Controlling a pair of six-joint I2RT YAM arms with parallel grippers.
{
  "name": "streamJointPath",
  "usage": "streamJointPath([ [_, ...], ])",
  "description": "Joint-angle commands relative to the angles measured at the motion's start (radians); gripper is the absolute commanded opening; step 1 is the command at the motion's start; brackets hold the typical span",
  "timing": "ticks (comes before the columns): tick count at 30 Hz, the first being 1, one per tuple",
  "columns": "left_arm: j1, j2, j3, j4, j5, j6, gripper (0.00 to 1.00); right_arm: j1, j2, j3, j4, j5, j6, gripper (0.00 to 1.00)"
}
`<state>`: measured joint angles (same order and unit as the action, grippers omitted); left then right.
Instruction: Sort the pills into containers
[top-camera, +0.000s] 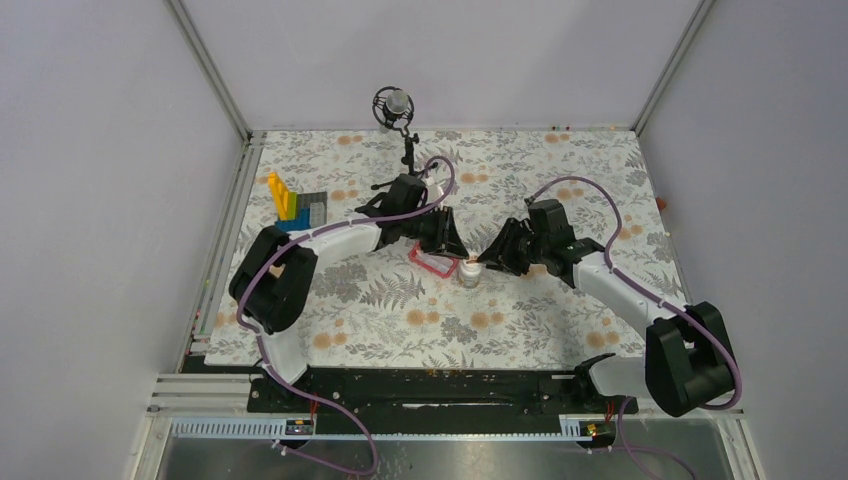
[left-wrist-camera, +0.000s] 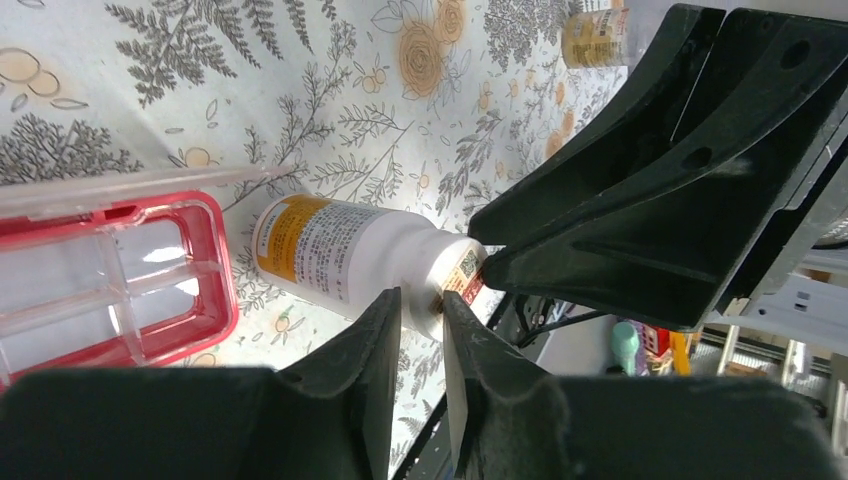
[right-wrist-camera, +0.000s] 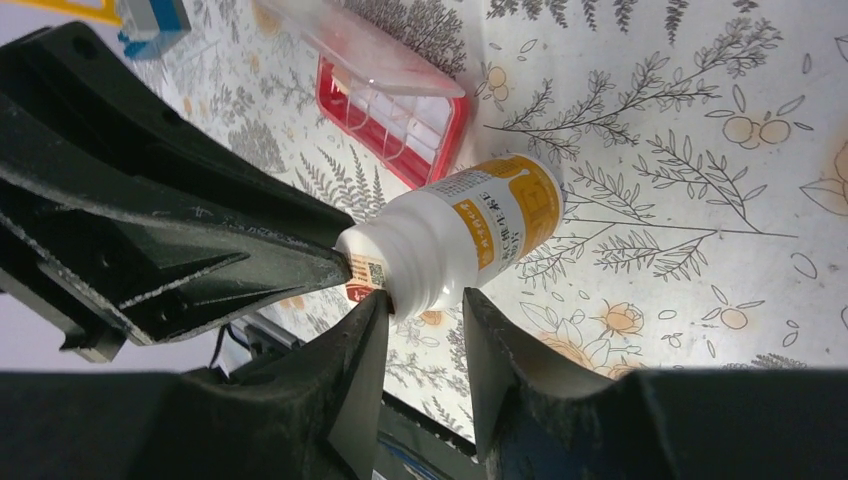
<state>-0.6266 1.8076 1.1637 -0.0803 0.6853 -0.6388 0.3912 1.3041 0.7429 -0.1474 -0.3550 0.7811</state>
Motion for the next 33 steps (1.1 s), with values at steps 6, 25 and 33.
streamJointPath([
  [6, -0.002, 0.017, 0.114, -0.103, -0.114, 0.123, 0.25, 0.035, -0.032, 0.065, -0.031, 0.156, 0.117, 0.41],
  [25, 0.026, -0.039, 0.256, -0.295, -0.201, 0.163, 0.51, 0.037, -0.04, 0.302, -0.225, 0.226, 0.132, 0.53],
  [33, 0.065, 0.075, 0.477, -0.389, -0.109, 0.169, 0.53, 0.034, -0.078, 0.419, -0.454, 0.321, 0.118, 0.55],
])
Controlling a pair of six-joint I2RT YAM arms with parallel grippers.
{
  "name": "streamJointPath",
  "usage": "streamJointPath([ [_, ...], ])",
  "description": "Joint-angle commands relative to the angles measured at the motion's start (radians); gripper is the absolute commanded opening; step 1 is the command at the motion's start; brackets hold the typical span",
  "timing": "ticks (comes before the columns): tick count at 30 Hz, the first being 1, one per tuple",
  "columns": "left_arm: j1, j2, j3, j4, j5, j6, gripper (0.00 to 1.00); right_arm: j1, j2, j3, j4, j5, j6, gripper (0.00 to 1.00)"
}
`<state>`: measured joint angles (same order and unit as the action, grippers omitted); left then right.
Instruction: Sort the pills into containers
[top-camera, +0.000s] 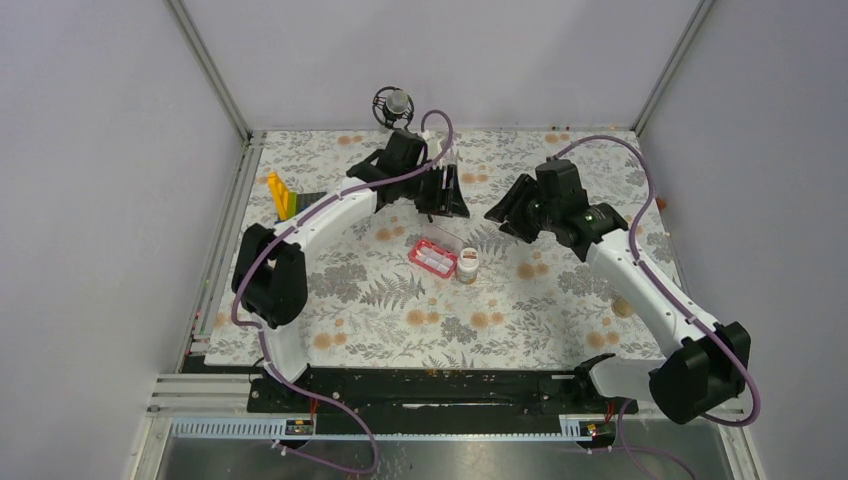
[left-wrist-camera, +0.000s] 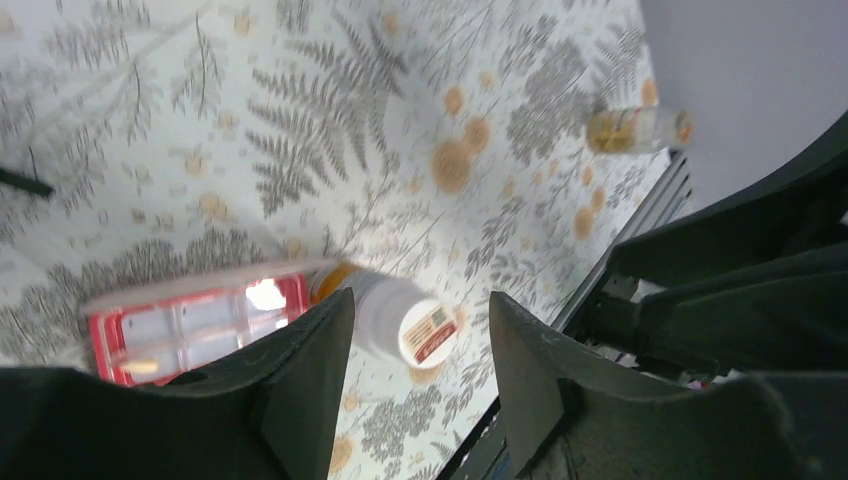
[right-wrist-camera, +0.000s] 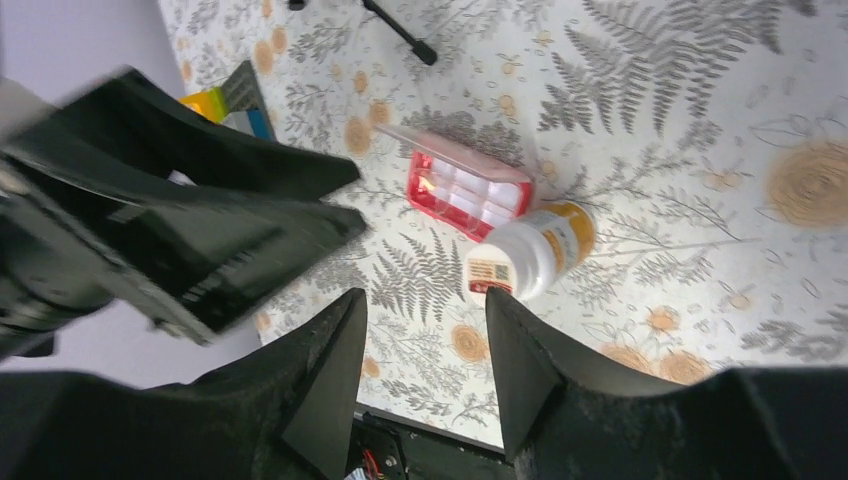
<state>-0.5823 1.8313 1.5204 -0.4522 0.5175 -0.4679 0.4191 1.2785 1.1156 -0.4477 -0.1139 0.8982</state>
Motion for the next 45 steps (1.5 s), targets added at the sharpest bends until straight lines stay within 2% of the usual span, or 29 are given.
streamJointPath([
  [1, 0.018, 0.061, 0.131, 0.003, 0.073, -0.012, 0.52, 0.004, -0.072, 0.05, -0.176, 0.093, 0.0, 0.56],
  [12, 0.002, 0.089, 0.153, 0.013, 0.067, -0.012, 0.52, -0.019, -0.186, 0.028, -0.246, 0.151, -0.01, 0.58],
  [17, 0.003, 0.032, 0.126, -0.019, 0.017, 0.016, 0.53, -0.023, -0.194, -0.005, -0.214, 0.118, 0.007, 0.59],
  [19, 0.003, -0.015, 0.109, -0.048, -0.006, 0.032, 0.54, -0.034, -0.188, -0.022, -0.175, 0.05, -0.001, 0.6],
  [25, 0.01, -0.172, -0.027, -0.036, -0.081, 0.02, 0.56, -0.058, -0.168, -0.047, -0.106, -0.086, -0.097, 0.74],
  [29, 0.031, -0.263, -0.188, 0.1, -0.037, -0.07, 0.56, -0.066, -0.147, -0.068, -0.082, -0.127, -0.137, 0.81],
  [35, 0.035, -0.314, -0.349, 0.268, 0.016, -0.193, 0.55, -0.068, -0.087, -0.08, -0.025, -0.216, -0.152, 0.8],
  [39, 0.035, -0.29, -0.382, 0.304, 0.04, -0.208, 0.48, -0.069, -0.013, -0.104, 0.055, -0.301, -0.151, 0.7],
  [45, 0.036, -0.207, -0.383, 0.389, 0.092, -0.263, 0.4, -0.067, 0.079, -0.095, 0.108, -0.284, -0.191, 0.56],
])
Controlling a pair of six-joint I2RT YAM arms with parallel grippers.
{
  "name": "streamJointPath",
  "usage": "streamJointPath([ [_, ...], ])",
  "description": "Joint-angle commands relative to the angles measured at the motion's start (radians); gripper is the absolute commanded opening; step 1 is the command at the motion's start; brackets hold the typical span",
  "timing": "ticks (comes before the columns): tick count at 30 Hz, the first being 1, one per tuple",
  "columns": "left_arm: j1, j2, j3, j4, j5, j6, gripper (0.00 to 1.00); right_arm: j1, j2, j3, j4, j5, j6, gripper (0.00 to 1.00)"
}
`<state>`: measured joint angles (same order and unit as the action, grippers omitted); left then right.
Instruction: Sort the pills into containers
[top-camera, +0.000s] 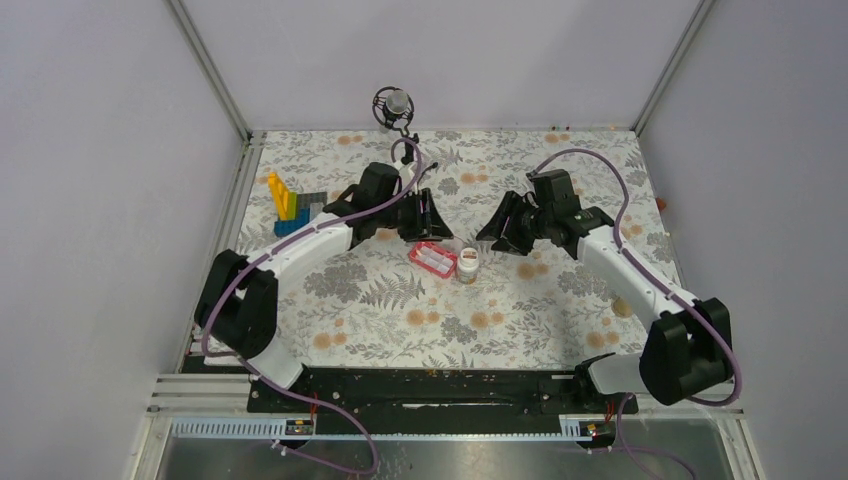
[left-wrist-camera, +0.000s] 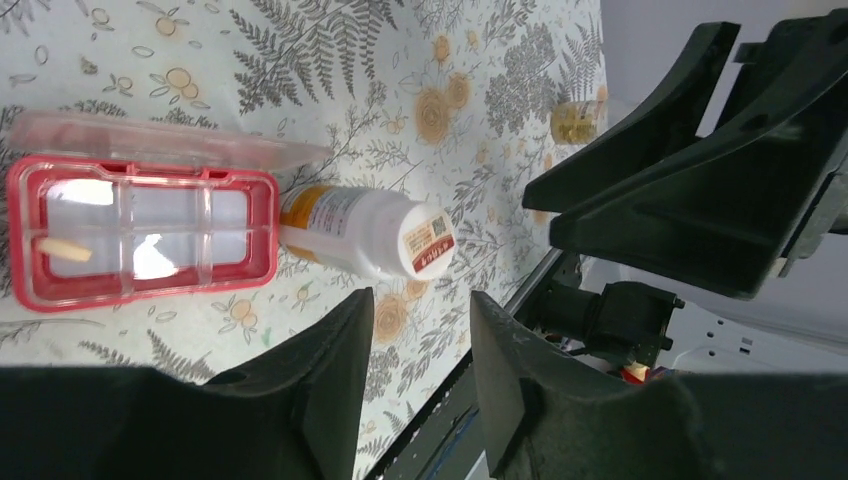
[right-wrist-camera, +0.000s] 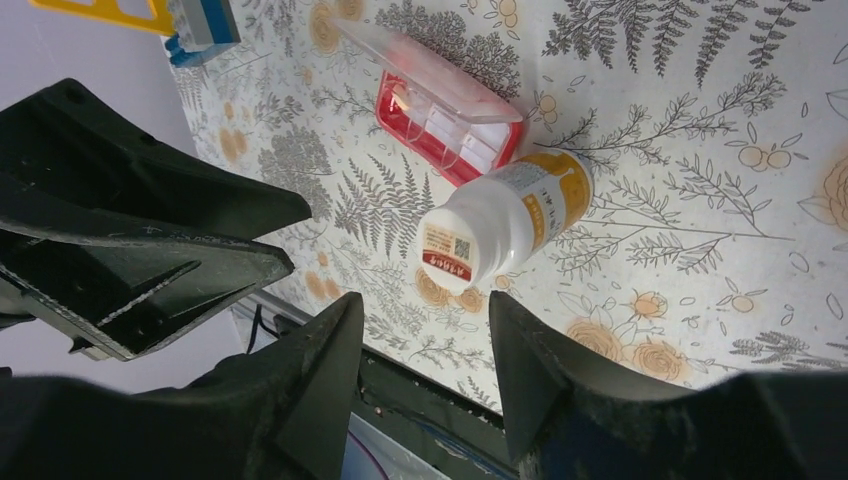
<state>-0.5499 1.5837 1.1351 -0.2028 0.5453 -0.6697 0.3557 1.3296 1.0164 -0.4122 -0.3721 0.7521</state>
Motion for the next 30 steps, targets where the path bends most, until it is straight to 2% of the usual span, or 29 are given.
streamJointPath([
  [1, 0.003, 0.051, 0.0, 0.16, 0.071, -0.078, 0.4, -0.004, 0.037, 0.001, 0.084, -0.022, -0.054, 0.56],
  [9, -0.007, 0.118, -0.027, 0.278, 0.111, -0.222, 0.38, -0.005, 0.1, -0.011, 0.087, -0.041, -0.115, 0.53],
  [18, -0.049, 0.136, -0.057, 0.26, 0.095, -0.228, 0.36, -0.004, 0.126, -0.063, 0.167, -0.119, -0.085, 0.48],
  [30, -0.083, 0.145, -0.102, 0.275, 0.035, -0.262, 0.3, -0.004, 0.123, -0.135, 0.218, -0.097, -0.071, 0.44],
])
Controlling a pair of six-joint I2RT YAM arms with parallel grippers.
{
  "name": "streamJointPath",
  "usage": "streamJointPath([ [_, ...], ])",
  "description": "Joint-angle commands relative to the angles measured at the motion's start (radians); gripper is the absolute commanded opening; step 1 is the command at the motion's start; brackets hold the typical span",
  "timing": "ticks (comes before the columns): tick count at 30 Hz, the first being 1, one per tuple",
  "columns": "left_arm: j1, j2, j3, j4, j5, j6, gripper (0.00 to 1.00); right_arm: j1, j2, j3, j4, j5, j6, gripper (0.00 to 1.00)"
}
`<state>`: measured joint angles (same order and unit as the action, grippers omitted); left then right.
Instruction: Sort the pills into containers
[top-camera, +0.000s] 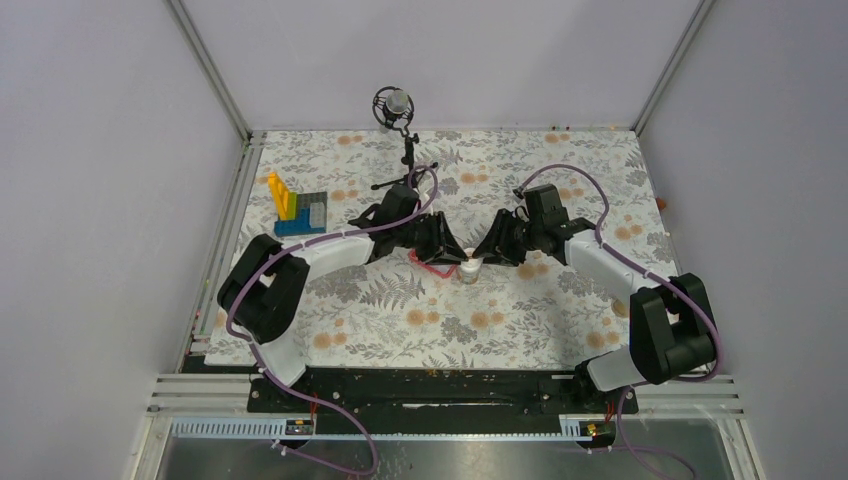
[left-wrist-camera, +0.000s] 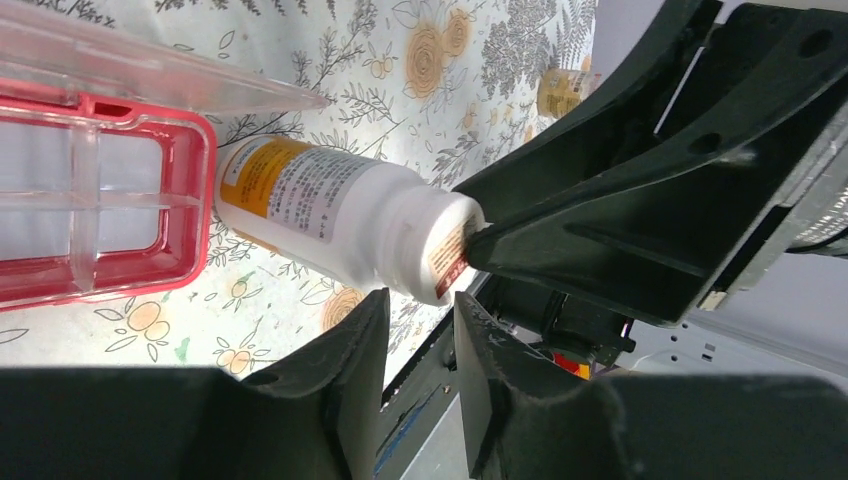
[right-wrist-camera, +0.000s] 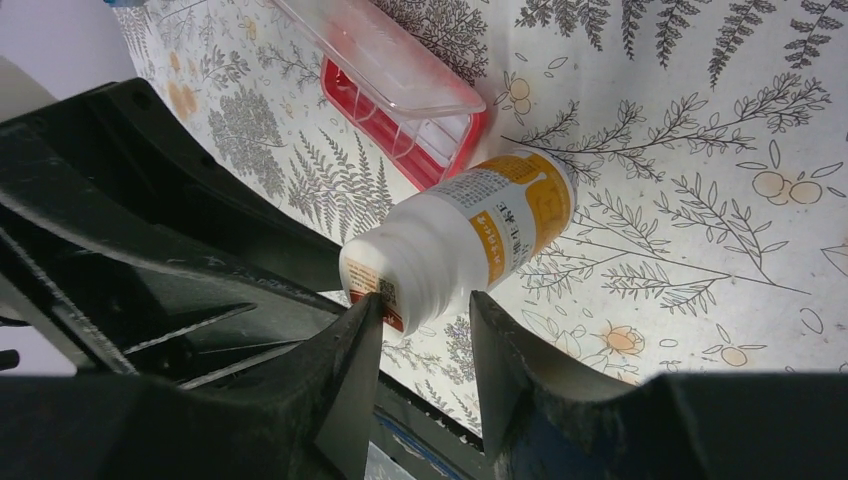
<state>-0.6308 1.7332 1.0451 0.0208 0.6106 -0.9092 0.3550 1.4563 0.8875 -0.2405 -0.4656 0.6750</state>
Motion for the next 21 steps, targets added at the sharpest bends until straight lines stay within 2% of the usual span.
streamJointPath([
  [1, -0.002, -0.005, -0.015, 0.052, -0.035, -0.024, 0.3, -0.004, -0.002, -0.01, 0.05, 0.0, 0.011, 0.44],
  [14, -0.003, 0.003, -0.065, 0.151, -0.076, -0.088, 0.29, -0.004, -0.017, -0.127, 0.158, -0.018, 0.064, 0.35],
  [21, -0.004, -0.003, -0.098, 0.191, -0.132, -0.135, 0.22, -0.004, -0.01, -0.161, 0.222, -0.04, 0.097, 0.24],
])
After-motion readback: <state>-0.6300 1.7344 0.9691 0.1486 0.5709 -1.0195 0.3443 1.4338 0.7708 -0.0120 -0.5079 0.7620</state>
